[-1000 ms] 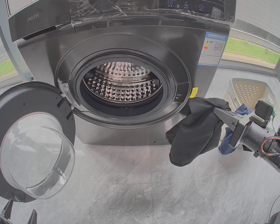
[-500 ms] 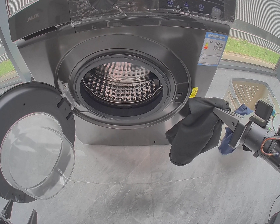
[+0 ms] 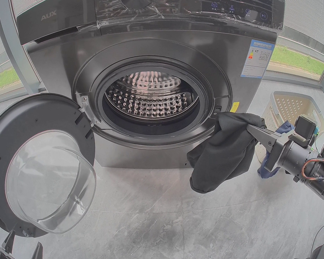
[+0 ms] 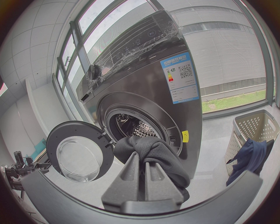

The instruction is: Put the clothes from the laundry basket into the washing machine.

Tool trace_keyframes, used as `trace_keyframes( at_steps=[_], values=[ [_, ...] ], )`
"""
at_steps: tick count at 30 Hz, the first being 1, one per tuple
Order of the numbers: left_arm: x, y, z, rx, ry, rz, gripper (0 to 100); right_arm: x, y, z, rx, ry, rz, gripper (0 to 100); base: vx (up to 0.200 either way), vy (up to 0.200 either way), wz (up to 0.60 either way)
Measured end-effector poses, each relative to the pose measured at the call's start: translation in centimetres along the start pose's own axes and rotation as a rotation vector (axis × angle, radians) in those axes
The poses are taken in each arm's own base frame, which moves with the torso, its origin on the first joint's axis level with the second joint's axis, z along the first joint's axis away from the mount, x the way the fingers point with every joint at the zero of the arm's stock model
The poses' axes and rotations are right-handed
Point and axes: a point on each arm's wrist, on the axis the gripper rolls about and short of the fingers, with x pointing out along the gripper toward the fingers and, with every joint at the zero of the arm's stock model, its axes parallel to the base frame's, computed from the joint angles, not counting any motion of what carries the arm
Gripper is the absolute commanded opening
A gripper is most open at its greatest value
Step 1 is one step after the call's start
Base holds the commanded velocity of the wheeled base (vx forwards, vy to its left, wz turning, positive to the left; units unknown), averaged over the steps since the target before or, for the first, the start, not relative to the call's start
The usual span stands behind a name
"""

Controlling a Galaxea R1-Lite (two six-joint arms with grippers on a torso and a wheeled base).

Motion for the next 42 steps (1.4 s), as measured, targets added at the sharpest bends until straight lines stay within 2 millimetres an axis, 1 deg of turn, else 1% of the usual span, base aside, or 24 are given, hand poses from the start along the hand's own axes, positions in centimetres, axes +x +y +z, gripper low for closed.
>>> trace_keyframes(
  at_steps=[12, 18, 39, 42],
  values=[
    [0.00, 0.00, 0.00, 0.000, 0.000, 0.000, 100, 0.00, 0.01, 0.00, 0.000, 0.000, 0.000, 0, 0.000, 0.000, 0.00],
    [0.00, -0.01, 0.00, 0.000, 0.000, -0.001, 100, 0.00, 0.01, 0.01, 0.000, 0.000, 0.000, 0, 0.000, 0.200, 0.00],
    [0.00, 0.00, 0.00, 0.000, 0.000, 0.000, 100, 0.00, 0.01, 0.00, 0.000, 0.001, 0.002, 0, 0.000, 0.000, 0.00],
    [0.00, 0.00, 0.00, 0.000, 0.000, 0.000, 100, -0.01, 0.01, -0.03, -0.001, 0.001, 0.002, 0, 0.000, -0.200, 0.00]
  ],
)
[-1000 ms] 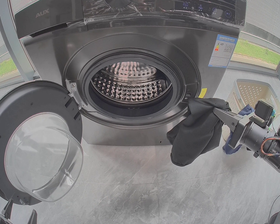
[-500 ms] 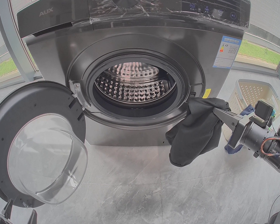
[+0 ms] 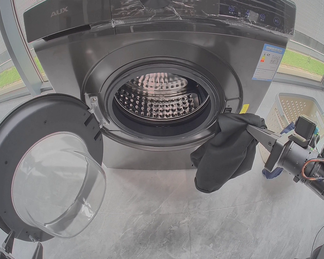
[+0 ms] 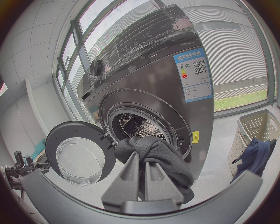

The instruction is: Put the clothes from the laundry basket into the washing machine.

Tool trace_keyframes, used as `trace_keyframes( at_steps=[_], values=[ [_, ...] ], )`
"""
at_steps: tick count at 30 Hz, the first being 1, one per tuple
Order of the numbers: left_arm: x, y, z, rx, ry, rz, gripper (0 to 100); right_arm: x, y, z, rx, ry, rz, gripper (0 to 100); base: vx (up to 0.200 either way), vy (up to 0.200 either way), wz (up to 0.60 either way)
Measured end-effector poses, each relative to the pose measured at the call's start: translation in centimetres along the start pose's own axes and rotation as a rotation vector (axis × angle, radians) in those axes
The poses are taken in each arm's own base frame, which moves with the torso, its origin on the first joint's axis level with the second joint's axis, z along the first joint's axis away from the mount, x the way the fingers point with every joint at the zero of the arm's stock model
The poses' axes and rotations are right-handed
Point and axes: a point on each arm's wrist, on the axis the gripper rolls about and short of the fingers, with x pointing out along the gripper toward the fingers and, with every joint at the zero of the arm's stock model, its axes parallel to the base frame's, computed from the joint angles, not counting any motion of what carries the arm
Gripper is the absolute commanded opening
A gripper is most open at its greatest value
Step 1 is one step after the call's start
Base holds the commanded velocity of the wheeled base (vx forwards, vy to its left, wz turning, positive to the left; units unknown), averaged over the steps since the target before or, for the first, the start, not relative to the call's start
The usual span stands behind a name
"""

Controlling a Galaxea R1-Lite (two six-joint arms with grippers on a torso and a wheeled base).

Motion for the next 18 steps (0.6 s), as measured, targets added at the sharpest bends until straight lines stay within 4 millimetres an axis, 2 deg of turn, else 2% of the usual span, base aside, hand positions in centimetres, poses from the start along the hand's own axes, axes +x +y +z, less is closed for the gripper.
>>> trace_keyframes(
  at_steps=[3, 18],
  values=[
    [0.00, 0.00, 0.00, 0.000, 0.000, 0.000, 100, -0.01, 0.00, -0.02, 0.000, 0.001, 0.000, 0, 0.000, -0.200, 0.00],
    [0.00, 0.00, 0.00, 0.000, 0.000, 0.000, 100, -0.05, -0.04, -0.12, -0.001, 0.004, -0.002, 0, 0.000, 0.000, 0.00]
  ],
)
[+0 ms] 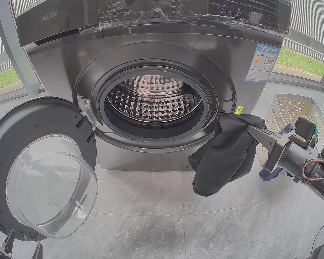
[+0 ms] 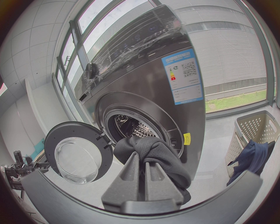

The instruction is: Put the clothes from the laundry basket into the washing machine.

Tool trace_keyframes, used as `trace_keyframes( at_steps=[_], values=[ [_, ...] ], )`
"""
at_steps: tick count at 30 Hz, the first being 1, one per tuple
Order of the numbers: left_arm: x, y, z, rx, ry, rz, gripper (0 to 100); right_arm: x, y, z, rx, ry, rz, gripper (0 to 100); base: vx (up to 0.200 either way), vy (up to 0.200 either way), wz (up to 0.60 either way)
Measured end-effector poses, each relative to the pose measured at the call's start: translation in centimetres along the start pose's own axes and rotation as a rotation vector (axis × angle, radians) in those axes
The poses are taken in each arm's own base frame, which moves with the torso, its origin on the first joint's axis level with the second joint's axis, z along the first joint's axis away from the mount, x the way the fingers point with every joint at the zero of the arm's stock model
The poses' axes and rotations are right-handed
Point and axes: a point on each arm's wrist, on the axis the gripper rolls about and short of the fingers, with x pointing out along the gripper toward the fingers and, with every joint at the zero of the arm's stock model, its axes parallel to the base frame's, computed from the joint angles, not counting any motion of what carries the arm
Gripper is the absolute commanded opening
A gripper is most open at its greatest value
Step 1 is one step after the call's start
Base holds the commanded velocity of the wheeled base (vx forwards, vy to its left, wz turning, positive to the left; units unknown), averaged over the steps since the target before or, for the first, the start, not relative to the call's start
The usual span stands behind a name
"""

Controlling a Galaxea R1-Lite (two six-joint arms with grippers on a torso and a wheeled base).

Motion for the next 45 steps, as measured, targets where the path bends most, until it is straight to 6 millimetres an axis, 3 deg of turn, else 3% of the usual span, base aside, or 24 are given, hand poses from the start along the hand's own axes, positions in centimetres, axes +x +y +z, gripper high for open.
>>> trace_keyframes(
  at_steps=[12, 27, 45],
  values=[
    [0.0, 0.0, 0.0, 0.013, -0.001, 0.002, 100, 0.2, 0.9, -0.5, 0.019, 0.022, 0.043, 0, 0.000, 0.000, 0.00],
    [0.0, 0.0, 0.0, 0.021, -0.002, 0.009, 100, 2.6, 3.1, -1.4, 0.034, 0.058, 0.116, 0, 0.000, 0.000, 0.00],
    [0.0, 0.0, 0.0, 0.021, -0.003, 0.010, 100, 3.9, 3.9, -2.1, 0.034, 0.066, 0.131, 0, 0.000, 0.000, 0.00]
  ],
)
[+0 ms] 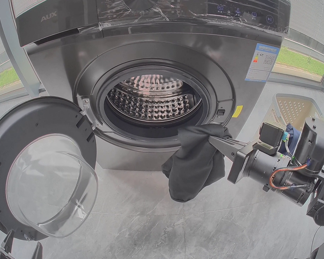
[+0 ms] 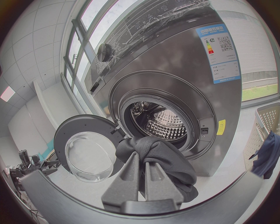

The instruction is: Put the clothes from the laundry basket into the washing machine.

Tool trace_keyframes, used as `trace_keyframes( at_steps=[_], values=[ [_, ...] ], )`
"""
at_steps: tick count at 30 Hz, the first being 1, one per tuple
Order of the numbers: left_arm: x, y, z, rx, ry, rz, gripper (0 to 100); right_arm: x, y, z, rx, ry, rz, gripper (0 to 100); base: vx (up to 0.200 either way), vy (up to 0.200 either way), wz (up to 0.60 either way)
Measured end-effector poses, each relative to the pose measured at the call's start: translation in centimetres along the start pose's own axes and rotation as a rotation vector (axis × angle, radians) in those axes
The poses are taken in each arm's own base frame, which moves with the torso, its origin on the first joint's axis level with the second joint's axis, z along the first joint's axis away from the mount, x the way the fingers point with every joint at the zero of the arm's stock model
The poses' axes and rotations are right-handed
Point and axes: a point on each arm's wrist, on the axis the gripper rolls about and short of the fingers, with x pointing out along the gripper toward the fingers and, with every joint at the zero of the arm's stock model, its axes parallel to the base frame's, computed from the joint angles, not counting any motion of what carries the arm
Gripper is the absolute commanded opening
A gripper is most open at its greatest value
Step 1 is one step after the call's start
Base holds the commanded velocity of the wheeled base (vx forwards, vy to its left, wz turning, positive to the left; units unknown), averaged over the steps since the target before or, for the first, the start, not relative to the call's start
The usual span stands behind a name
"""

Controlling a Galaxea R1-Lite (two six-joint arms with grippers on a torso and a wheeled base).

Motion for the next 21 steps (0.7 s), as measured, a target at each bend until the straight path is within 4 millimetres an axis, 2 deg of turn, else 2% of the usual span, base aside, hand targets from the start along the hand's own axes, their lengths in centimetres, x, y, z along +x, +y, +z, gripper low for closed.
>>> trace_keyframes(
  at_steps=[16, 18, 21],
  values=[
    [0.0, 0.0, 0.2, 0.019, -0.019, -0.007, 100, 1.5, 1.0, -1.0, 0.008, -0.001, 0.034, 0, 0.000, 0.000, 0.00],
    [-0.1, 0.0, 0.7, 0.016, -0.046, -0.006, 100, 1.8, 1.1, -1.1, 0.009, -0.006, 0.037, 0, 0.000, 0.000, 0.00],
    [-0.4, -0.1, 2.5, 0.015, -0.117, -0.015, 100, 2.1, 1.2, -1.1, 0.011, -0.018, 0.043, 0, 0.000, 0.000, 0.00]
  ],
)
